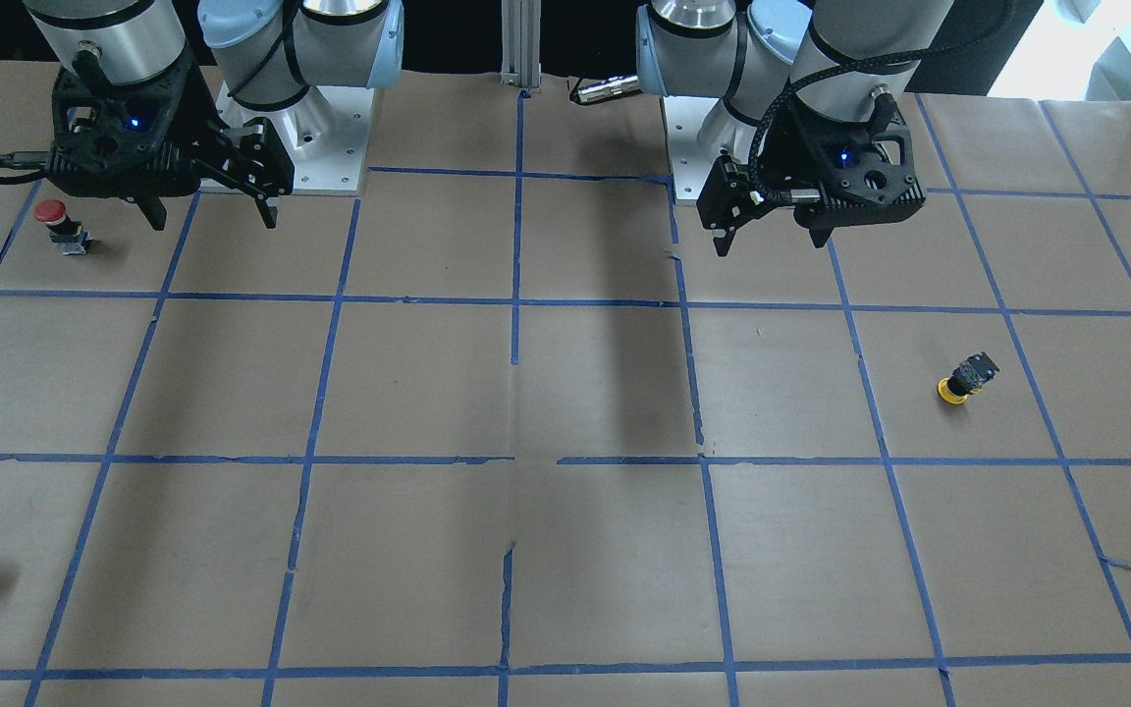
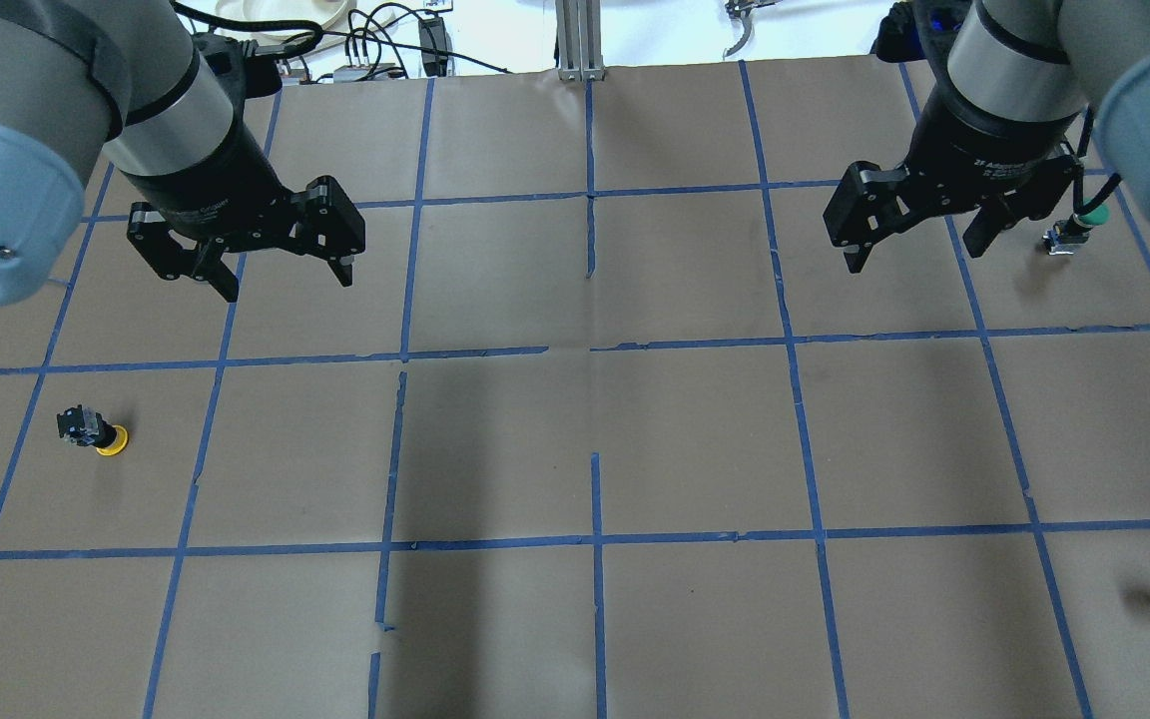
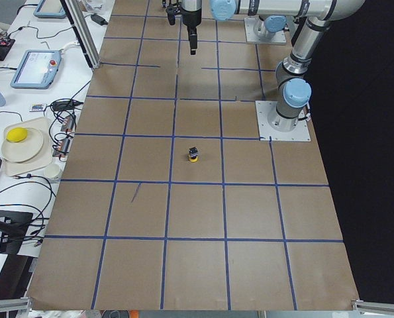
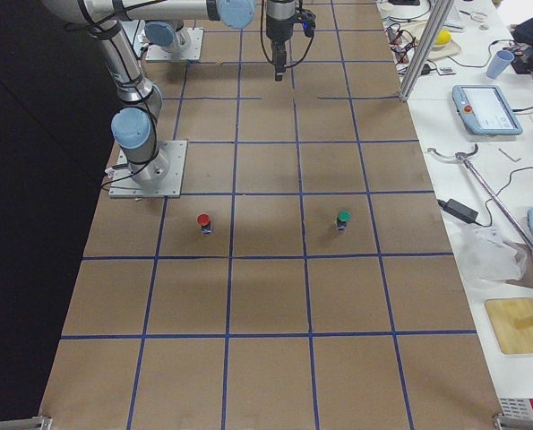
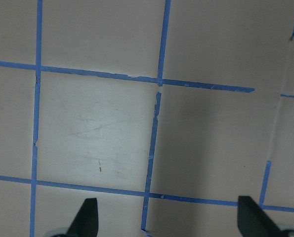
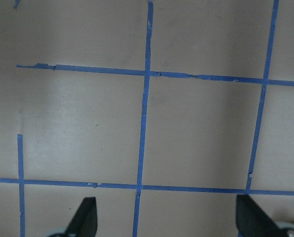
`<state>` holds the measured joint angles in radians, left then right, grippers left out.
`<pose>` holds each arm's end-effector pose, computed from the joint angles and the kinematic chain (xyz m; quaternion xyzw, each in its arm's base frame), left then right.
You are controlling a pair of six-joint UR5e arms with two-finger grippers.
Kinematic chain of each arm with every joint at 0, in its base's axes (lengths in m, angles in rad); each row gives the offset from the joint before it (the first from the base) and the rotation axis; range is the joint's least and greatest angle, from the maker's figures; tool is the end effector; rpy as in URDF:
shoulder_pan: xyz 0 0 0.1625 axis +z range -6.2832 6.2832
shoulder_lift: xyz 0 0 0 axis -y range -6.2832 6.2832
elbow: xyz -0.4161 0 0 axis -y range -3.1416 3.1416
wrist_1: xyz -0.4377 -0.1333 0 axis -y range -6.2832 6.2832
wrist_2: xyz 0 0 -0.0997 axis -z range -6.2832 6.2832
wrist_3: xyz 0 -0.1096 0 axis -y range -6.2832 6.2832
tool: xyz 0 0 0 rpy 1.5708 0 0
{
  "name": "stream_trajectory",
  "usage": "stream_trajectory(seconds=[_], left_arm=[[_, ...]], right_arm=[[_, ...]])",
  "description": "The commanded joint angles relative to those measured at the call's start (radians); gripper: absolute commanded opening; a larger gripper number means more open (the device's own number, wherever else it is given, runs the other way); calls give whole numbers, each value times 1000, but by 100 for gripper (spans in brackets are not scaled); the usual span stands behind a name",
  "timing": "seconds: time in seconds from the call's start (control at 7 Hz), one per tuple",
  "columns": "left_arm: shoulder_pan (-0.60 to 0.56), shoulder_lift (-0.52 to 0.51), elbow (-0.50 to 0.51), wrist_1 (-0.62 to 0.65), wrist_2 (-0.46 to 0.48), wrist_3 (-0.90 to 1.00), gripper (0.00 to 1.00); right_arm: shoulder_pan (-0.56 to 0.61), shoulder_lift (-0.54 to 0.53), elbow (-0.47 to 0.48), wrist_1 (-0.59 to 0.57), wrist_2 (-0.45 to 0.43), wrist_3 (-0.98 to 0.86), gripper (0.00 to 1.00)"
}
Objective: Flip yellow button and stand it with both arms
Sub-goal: 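Move the left gripper down toward the yellow button lying on its side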
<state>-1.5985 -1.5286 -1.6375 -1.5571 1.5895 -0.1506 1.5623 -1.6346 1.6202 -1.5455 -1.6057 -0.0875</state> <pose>-0.1456 -0.5147 0.4569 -0.0614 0.9981 0.0045 0.0098 0.1251 -0.5107 0.4734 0.0396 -0.9990 -0.0063 0.0172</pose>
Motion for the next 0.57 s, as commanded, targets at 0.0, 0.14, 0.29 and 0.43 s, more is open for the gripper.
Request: stream_trajectory(seconds=[0.0,0.14,0.29,0.43], left_arm=[[6,7,-1,-1,0,9,100],[34,7,-1,2,3,29,100],[122,-2,-1,2,3,80,100],[229,-16,-7,3,13,186,100]], right_arm=[[1,-1,1,-1,1,0,100],[1,-1,1,-1,3,2,100],[1,-2,1,-1,3,0,100],[1,-2,1,1,1,0,100]])
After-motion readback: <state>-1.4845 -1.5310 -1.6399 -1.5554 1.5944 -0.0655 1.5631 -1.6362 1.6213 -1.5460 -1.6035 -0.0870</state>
